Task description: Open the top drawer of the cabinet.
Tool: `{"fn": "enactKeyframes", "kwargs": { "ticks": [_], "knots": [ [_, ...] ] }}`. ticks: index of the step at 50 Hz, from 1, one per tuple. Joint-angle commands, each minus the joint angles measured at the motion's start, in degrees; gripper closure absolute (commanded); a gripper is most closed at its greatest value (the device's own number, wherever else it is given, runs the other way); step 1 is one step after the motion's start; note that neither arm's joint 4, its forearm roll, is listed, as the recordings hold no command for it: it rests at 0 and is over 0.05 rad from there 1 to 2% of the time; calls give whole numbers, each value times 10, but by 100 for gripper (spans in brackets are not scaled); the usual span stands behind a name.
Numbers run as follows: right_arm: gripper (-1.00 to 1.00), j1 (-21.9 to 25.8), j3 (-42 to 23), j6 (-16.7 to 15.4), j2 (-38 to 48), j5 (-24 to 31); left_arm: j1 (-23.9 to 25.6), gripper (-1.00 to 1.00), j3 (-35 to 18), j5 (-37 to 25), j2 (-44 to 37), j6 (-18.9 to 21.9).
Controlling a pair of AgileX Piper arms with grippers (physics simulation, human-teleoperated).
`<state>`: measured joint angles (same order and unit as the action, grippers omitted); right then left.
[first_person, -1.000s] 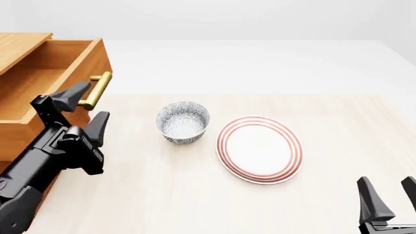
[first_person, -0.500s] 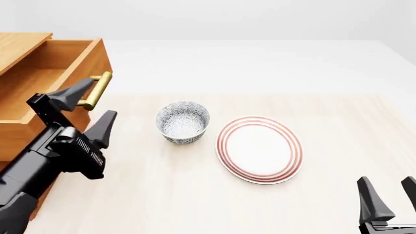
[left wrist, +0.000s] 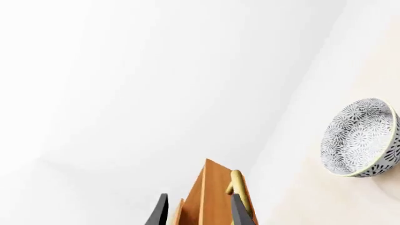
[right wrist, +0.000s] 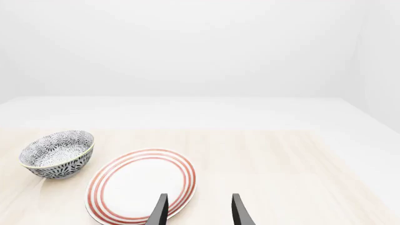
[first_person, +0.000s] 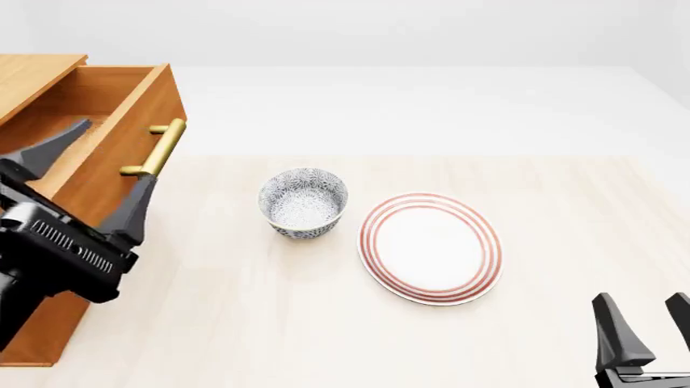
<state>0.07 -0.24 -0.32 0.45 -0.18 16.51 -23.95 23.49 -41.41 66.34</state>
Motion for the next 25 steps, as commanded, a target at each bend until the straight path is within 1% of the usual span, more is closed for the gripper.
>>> {"fn": "enactKeyframes", "kwargs": {
  "ticks": [1, 5, 6, 8, 9, 10, 11, 13, 15, 18, 20, 21, 25],
  "knots": [
    [-100, 0, 0, 0, 0, 0, -22, -100, -1, -36, 48, -66],
    [-100, 0, 0, 0, 0, 0, -34, -100, -11, -56, 64, -102],
    [-100, 0, 0, 0, 0, 0, -42, -100, -17, -73, 72, -118],
    [-100, 0, 0, 0, 0, 0, -34, -100, -32, -81, 69, -143],
    [-100, 0, 0, 0, 0, 0, -43, -100, -41, -99, 75, -160],
    [-100, 0, 0, 0, 0, 0, -44, -100, -45, -105, 73, -165],
    [-100, 0, 0, 0, 0, 0, -44, -100, -55, -117, 76, -181],
    [-100, 0, 0, 0, 0, 0, -45, -100, -56, -120, 70, -180],
    [-100, 0, 0, 0, 0, 0, -42, -100, -74, -139, 73, -206],
    [-100, 0, 0, 0, 0, 0, -49, -100, -81, -157, 80, -207],
    [-100, 0, 0, 0, 0, 0, -62, -100, -110, -196, 72, -241],
    [-100, 0, 0, 0, 0, 0, -50, -100, -118, -197, 74, -250],
    [-100, 0, 0, 0, 0, 0, -67, -100, -143, -239, 78, -265]
  ]
}}
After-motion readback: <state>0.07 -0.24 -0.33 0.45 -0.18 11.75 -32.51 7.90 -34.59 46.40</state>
